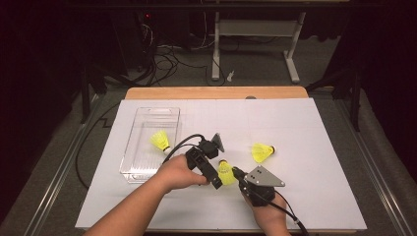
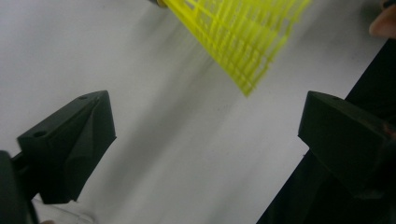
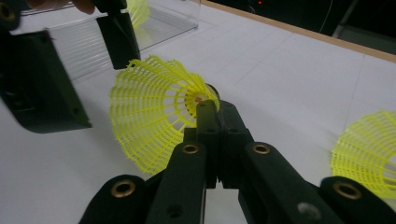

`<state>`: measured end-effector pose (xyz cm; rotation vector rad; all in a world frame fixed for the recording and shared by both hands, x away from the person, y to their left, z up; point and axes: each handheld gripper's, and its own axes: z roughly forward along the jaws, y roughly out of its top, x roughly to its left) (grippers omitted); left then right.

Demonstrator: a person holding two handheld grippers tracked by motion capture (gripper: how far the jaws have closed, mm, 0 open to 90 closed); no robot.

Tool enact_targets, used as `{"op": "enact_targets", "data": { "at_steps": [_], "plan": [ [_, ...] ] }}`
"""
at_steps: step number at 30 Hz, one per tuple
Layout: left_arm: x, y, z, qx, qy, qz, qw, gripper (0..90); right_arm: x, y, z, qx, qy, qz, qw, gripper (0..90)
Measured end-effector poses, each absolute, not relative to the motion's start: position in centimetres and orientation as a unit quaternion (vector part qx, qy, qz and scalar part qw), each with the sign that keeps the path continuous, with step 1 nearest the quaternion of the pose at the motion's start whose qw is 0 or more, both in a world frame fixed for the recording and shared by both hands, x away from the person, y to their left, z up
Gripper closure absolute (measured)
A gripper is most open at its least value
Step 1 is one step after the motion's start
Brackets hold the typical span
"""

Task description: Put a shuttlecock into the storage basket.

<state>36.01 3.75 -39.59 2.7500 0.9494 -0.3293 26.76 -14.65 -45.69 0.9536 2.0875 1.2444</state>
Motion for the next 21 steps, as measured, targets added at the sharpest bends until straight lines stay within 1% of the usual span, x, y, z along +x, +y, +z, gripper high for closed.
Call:
{"op": "enact_targets", "data": {
  "at_steps": [3,4,7,8,11,18,21],
  "plan": [
    [36.08,3.66,-39.49,0.932,0.326,-0.112,0.113,12.2,26.76,-14.44,-45.78,0.35,0.774,0.459,0.262,90.0],
    [36.1,3.61,-39.48,0.932,0.325,-0.112,0.113,15.4,26.76,-14.39,-45.79,0.35,0.774,0.459,0.261,90.0],
    [36.15,3.47,-39.37,0.932,0.324,-0.113,0.114,17.9,26.81,-14.34,-45.8,0.349,0.774,0.459,0.259,90.0],
    [36.16,3.47,-39.31,0.932,0.323,-0.116,0.115,22.2,26.81,-14.3,-45.8,0.349,0.775,0.459,0.259,90.0],
    [36.24,3.44,-39.24,0.931,0.325,-0.116,0.117,29.8,26.81,-14.23,-45.81,0.349,0.775,0.459,0.26,90.0],
    [36.12,3.18,-39.21,0.931,0.315,-0.133,0.123,53.0,26.8,-14.11,-45.83,0.348,0.774,0.461,0.259,90.0],
    [36.08,3.01,-39.25,0.932,0.315,-0.133,0.12,57.3,26.77,-14.12,-45.82,0.346,0.776,0.46,0.259,90.0]
  ]
}}
